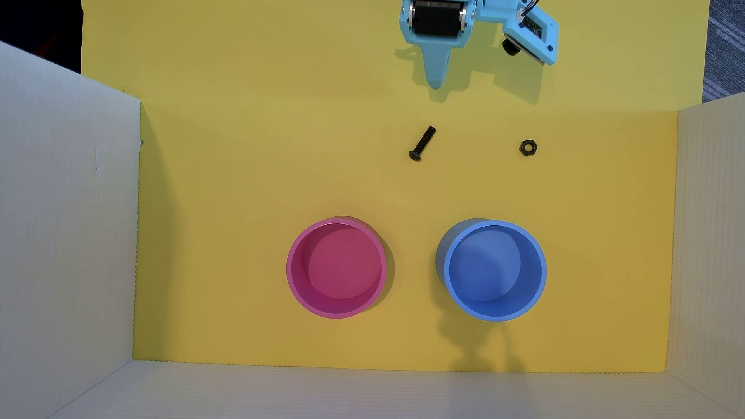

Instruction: Pick up the bolt and place it in the pink box

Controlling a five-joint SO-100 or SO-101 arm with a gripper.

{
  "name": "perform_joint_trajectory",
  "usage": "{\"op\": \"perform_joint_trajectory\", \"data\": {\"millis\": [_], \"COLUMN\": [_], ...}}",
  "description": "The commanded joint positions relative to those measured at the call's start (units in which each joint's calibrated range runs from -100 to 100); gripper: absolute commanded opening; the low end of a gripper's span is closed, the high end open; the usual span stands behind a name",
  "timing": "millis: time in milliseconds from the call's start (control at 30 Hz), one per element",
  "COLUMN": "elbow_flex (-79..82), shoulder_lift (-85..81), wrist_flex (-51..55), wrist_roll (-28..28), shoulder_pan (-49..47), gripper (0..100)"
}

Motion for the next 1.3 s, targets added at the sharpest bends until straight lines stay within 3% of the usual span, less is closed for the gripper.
{"op": "perform_joint_trajectory", "data": {"millis": [0, 1067, 1267], "elbow_flex": [-0.4, -0.6, -8.2], "shoulder_lift": [-0.2, -0.2, -0.2], "wrist_flex": [0.0, 0.1, 0.3], "wrist_roll": [-0.3, -0.2, 0.2], "shoulder_pan": [0.4, 0.5, 0.6], "gripper": [1, 1, 1]}}
